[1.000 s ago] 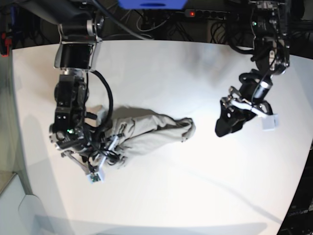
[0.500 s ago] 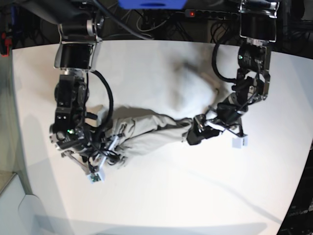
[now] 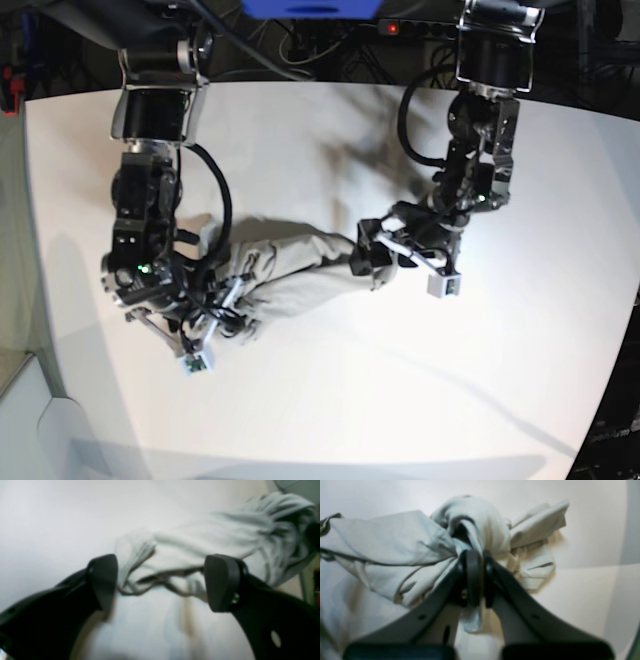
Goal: Layout the t-shirt on the table in an organized manner, then fold the t-shirt properly
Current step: 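Pull the shirt end with the left gripper away from the right gripper, then release and regrasp the shirt with the right gripper nearer the bundle, then stretch the shirt between both grippers by pulling them apart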
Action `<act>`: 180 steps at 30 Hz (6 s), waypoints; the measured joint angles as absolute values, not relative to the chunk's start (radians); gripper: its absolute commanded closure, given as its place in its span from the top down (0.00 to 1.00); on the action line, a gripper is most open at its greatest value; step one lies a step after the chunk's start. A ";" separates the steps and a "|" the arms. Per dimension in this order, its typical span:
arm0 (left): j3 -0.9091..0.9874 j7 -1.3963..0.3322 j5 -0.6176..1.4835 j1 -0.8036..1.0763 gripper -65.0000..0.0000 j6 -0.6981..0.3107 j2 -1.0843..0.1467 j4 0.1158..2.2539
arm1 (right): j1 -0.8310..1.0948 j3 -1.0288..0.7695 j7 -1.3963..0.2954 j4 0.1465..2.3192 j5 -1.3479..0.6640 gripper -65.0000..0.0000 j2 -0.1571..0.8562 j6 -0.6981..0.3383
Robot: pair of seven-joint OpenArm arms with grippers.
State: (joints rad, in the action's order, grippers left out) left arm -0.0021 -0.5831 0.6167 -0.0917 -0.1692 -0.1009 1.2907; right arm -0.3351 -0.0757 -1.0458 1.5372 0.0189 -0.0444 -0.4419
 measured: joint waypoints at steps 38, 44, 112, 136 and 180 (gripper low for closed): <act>0.181 -0.591 0.635 -0.097 0.01 -0.181 -0.118 1.312 | -0.338 -0.077 -1.045 1.530 -0.001 0.00 -0.039 -0.442; 0.316 -0.715 0.641 -0.049 0.01 -0.195 -0.107 1.345 | -0.337 -0.075 -1.047 1.529 -0.008 0.00 -0.041 -0.442; 0.511 -0.688 0.857 0.213 0.01 -0.180 -0.113 1.561 | -0.484 0.525 -1.076 1.347 0.000 0.54 -0.149 -0.536; 0.511 -0.688 0.858 0.212 0.01 -0.180 -0.108 1.565 | -0.564 0.524 -0.851 0.994 0.004 0.08 -0.147 -0.538; 0.730 -0.736 0.992 0.257 0.01 -0.218 -0.102 1.732 | -0.654 -0.017 -1.069 1.285 -0.051 0.00 -0.019 -0.583</act>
